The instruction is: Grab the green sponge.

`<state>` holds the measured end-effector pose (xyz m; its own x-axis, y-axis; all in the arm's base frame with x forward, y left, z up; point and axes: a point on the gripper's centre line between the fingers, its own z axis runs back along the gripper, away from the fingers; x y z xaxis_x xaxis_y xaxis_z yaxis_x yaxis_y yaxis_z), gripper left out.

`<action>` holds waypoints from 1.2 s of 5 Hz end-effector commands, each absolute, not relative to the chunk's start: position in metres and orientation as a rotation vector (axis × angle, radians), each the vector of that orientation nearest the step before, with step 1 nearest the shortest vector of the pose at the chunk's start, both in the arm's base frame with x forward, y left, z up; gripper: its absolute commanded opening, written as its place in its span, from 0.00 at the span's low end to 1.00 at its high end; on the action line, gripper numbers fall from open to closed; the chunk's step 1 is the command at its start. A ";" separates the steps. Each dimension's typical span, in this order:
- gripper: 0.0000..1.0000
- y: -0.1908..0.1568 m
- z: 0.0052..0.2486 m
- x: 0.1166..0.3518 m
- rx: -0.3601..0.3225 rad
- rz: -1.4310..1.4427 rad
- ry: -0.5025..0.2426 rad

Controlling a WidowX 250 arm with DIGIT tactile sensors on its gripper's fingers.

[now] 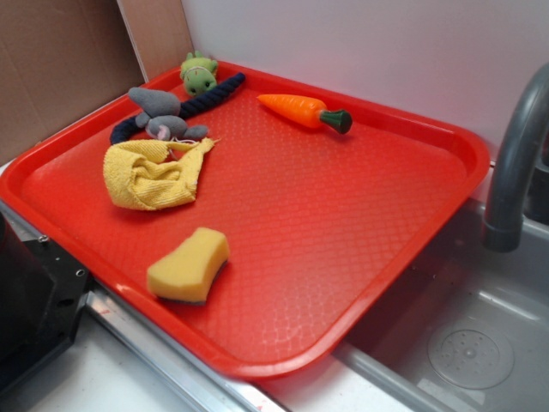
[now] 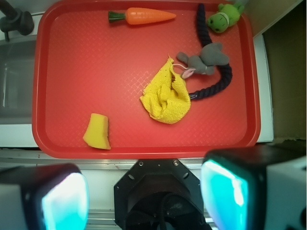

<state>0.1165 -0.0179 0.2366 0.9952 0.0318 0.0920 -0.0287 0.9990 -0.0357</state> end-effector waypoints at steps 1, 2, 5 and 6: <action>1.00 -0.018 0.237 0.117 -0.034 0.030 -0.093; 1.00 -0.046 0.191 0.115 0.012 0.261 -0.045; 1.00 -0.088 0.094 0.176 -0.104 0.215 -0.098; 1.00 -0.087 0.072 0.171 -0.161 0.268 -0.027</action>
<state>0.1654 -0.0826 0.0646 0.9650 0.2613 -0.0210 -0.2615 0.9540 -0.1469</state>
